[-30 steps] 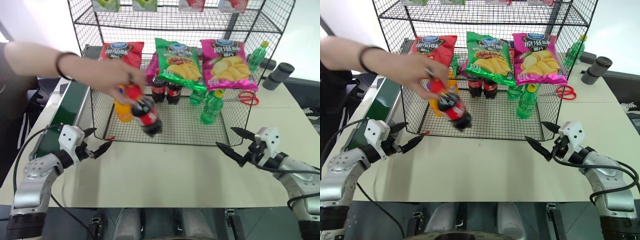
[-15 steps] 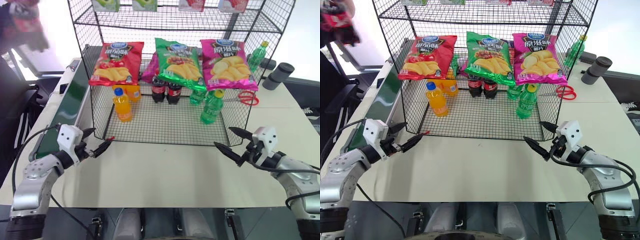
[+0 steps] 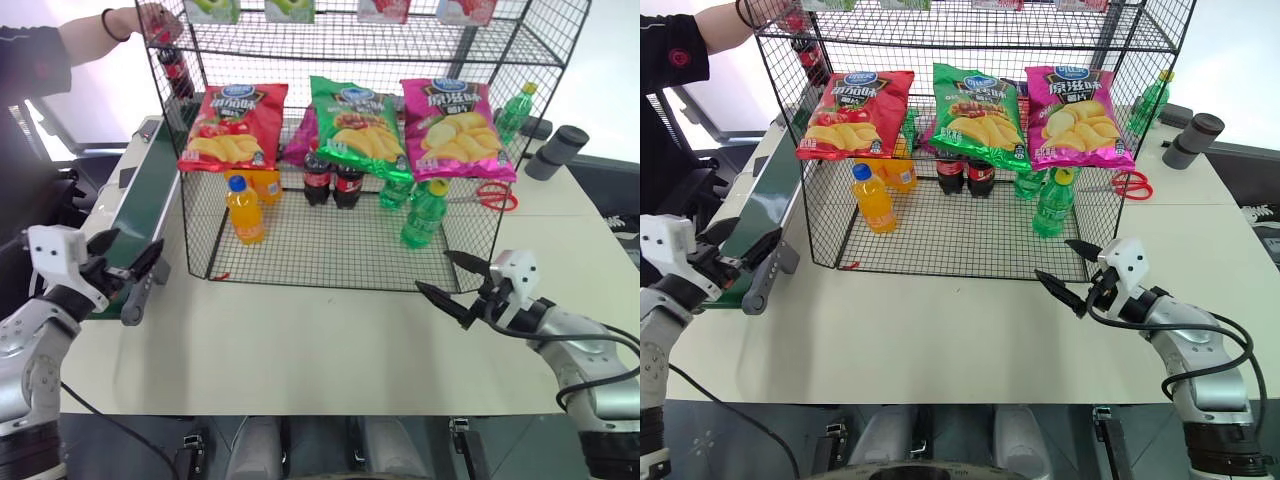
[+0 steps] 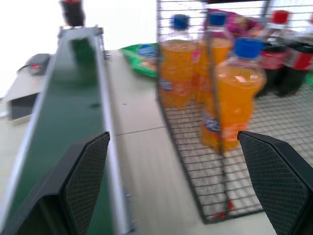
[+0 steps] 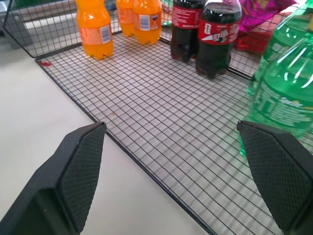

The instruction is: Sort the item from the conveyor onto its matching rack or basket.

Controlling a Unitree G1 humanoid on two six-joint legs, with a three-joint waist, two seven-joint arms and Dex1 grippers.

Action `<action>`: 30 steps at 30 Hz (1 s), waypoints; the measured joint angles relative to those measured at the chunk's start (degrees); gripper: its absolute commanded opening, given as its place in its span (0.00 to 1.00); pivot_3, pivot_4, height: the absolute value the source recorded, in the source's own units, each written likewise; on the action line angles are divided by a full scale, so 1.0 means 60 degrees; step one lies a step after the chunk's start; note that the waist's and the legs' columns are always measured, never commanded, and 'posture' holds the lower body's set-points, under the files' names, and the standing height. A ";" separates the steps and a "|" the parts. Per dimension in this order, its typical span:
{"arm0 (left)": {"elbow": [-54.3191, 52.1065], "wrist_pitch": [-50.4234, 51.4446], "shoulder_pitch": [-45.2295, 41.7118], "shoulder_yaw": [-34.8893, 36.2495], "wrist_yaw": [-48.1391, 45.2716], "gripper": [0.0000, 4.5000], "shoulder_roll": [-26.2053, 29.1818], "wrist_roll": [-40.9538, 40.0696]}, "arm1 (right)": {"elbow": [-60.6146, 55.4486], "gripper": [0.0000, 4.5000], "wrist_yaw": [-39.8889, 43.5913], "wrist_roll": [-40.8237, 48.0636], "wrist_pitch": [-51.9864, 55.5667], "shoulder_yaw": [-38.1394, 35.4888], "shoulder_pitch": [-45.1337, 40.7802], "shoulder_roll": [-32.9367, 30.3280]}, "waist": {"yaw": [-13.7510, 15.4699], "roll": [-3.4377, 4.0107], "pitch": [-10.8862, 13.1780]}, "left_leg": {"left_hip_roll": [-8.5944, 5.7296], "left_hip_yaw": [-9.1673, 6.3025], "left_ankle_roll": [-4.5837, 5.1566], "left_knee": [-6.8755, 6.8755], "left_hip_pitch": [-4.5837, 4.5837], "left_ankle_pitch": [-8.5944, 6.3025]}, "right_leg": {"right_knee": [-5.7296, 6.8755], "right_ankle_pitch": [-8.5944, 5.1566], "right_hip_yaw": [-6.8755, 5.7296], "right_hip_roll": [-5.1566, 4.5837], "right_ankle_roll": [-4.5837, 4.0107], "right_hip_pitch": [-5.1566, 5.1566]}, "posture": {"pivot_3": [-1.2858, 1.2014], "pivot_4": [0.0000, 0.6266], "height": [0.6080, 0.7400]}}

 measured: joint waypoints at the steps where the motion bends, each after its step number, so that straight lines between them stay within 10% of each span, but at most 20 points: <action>1: 0.0064 -0.0057 -0.0005 0.0008 0.0135 1.00 -0.0093 0.0059 | -0.0028 0.99 -0.0031 -0.0007 0.0023 0.0082 -0.0037 0.0062 | 0.0003 0.0000 0.0000 | 0.0000 0.0000 0.0000 0.0000 0.0000 0.0000 | 0.0000 0.0000 0.0000 0.0000 0.0000 0.0000 | 0.52 0.24 1.00; 30: 0.2294 -0.2744 -0.1012 -0.0675 0.1522 1.00 -0.1233 0.1617 | -0.2548 0.99 -0.0615 -0.0100 0.0837 0.3271 0.0082 0.1641 | 0.0000 -0.0026 -0.0015 | -0.0002 -0.0007 -0.0001 0.0000 -0.0002 0.0000 | 0.0002 0.0001 -0.0009 -0.0019 0.0000 0.0000 | 0.52 0.24 1.00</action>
